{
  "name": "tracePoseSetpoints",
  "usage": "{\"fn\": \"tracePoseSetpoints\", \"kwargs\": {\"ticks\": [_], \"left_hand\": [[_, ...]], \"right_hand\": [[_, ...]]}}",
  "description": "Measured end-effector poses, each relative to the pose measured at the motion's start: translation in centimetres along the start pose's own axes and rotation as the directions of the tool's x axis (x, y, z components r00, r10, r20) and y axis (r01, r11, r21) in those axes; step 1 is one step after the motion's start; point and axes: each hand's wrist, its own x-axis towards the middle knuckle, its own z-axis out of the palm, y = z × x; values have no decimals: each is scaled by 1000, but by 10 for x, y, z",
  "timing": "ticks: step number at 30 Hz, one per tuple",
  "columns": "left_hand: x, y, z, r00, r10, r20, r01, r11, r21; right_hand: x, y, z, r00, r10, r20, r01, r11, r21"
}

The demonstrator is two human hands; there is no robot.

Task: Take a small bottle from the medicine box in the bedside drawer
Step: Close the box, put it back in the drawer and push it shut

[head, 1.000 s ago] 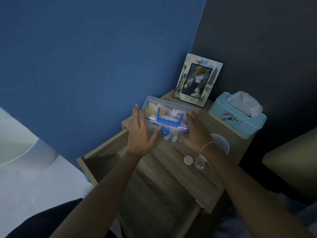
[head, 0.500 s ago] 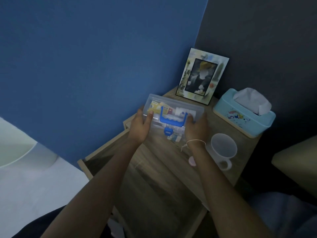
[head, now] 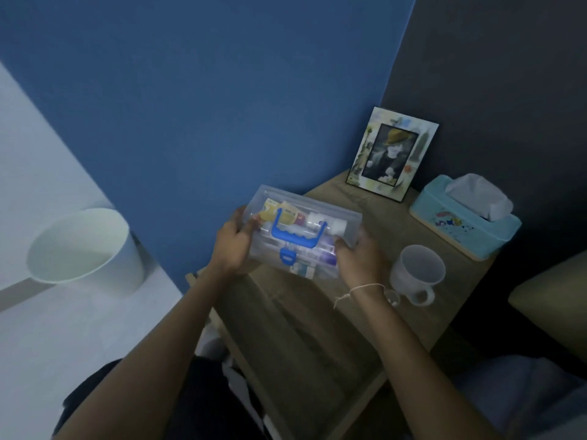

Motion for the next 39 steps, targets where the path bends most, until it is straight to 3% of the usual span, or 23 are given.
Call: {"fn": "tracePoseSetpoints", "kwargs": {"ticks": [3,12,18,23,28,32,39], "left_hand": [[-22,0,-24,999,-38,-26,39,998,52],[-63,-12,-50,985,-134,105,119,984,136],[-69,-30,-59,965,-210,158,178,964,198],[-65,-42,-57,952,-228,203,146,924,352],[-50,-55,-42,894,-382,233,217,826,521],[-37,-66,-26,850,-439,291,172,753,635],[-17,-90,-1,801,-428,417,112,793,599]], "right_hand": [[-37,-4,3,999,-29,19,28,999,26],[-111,27,12,997,58,45,-63,990,129],[-137,44,26,1000,18,5,-18,995,96],[-152,70,36,1000,-2,17,1,998,67],[-149,97,52,995,92,41,-94,994,57],[-141,118,63,967,242,76,-248,964,93],[-129,139,84,954,297,48,-297,955,-1]]}}
